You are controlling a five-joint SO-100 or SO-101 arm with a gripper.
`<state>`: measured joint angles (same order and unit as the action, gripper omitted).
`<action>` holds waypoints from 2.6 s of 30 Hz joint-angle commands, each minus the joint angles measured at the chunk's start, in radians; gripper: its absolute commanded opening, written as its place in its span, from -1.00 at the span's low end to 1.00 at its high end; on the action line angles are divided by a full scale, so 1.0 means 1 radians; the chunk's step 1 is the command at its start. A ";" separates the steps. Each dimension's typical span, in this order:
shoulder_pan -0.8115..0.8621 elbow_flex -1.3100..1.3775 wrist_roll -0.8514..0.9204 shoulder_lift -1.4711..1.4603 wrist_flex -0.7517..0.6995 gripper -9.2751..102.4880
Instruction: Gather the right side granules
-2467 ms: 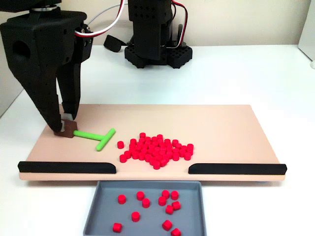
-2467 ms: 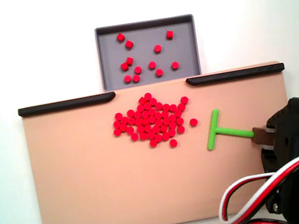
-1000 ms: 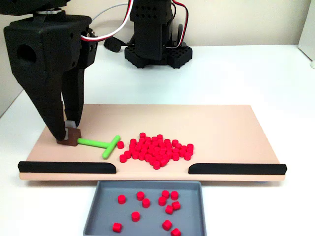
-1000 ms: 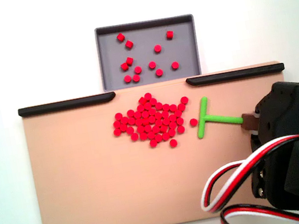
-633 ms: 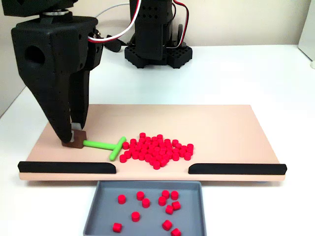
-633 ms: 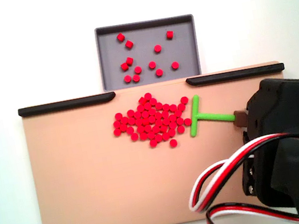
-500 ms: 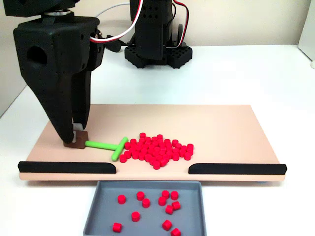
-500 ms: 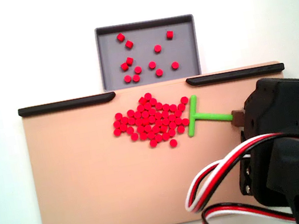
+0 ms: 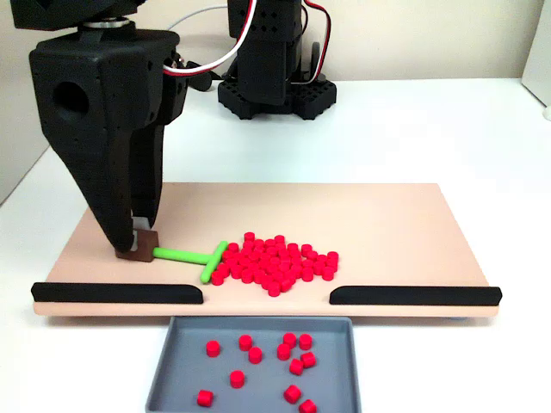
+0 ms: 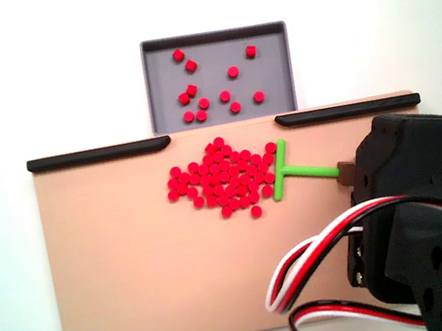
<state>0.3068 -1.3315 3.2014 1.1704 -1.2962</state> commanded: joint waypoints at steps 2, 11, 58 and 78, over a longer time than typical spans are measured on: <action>-0.017 0.014 -0.015 -0.002 -0.002 -0.84; -0.029 0.014 -0.031 -0.002 -0.002 -0.84; 0.061 -0.009 -0.038 0.158 -0.041 -0.84; -0.192 -0.308 -1.350 0.522 -0.100 -0.84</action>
<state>0.1641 -1.6414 2.0157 1.6521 -1.3944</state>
